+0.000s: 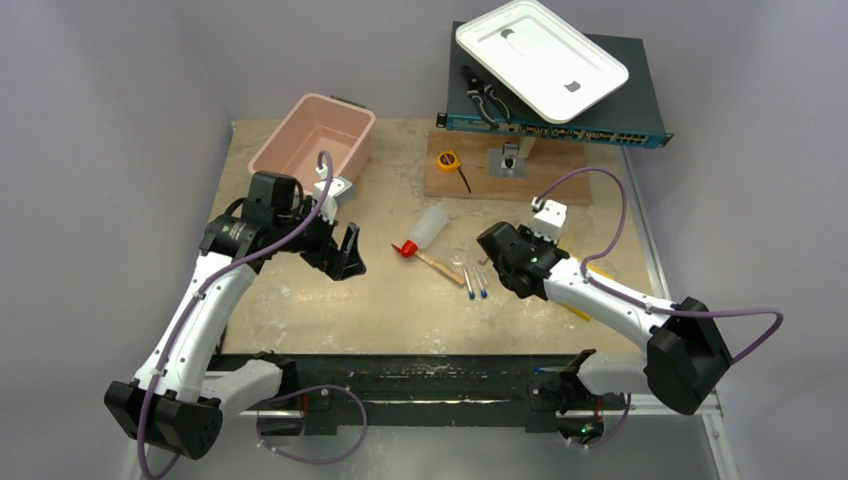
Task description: Organize the chemistry lab equipment
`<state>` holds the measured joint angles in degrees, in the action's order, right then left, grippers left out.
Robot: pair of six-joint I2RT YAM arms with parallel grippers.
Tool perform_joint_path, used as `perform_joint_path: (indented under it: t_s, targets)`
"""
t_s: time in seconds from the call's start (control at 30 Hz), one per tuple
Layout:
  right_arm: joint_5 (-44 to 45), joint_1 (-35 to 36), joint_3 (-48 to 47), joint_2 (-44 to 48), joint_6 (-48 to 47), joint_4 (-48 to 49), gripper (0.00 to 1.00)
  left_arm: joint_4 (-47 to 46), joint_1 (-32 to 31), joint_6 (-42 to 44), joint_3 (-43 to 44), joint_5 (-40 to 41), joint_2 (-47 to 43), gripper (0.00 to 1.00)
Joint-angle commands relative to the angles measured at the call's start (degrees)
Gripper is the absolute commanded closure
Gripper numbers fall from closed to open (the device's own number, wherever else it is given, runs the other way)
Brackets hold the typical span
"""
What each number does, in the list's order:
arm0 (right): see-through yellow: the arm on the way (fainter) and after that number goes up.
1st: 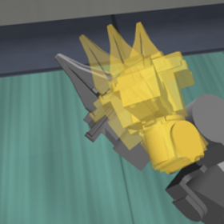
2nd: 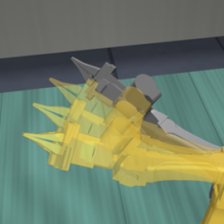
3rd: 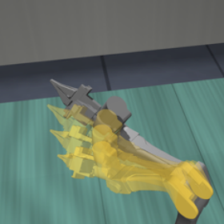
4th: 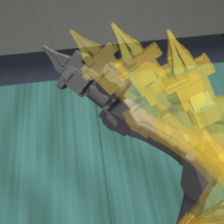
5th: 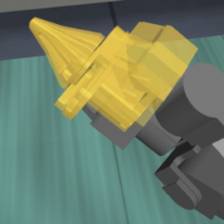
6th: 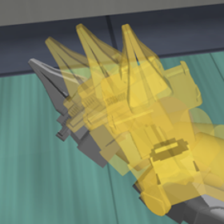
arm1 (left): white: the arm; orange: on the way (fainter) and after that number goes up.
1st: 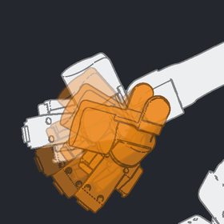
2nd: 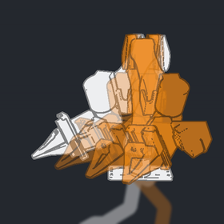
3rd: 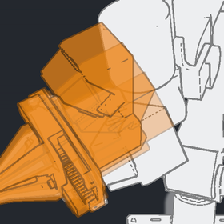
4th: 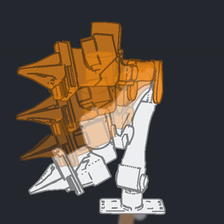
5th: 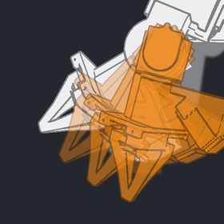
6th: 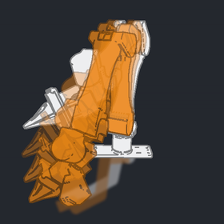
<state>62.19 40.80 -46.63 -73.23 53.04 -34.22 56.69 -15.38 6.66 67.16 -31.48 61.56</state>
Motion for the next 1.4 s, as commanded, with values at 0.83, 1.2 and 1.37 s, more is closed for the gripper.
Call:
perform_joint_path:
  t_s: [0.83, 1.2, 1.37]
  targets:
    - [-23.57, 1.48, -5.97, 0.84, -6.96, 9.89, 0.74, -1.80, 0.44, 0.68, 3.43, 0.85, -0.53, 0.00]
    - [-25.34, 0.35, -20.20, -19.61, -5.51, 6.00, 0.72, -2.48, 0.52, 1.26, 2.74, 0.89, -0.92, 0.00]
    - [-27.19, -3.93, -23.47, -24.24, -3.56, 6.11, 0.71, -2.74, 0.52, 2.63, 1.94, 1.30, -1.94, 0.00]
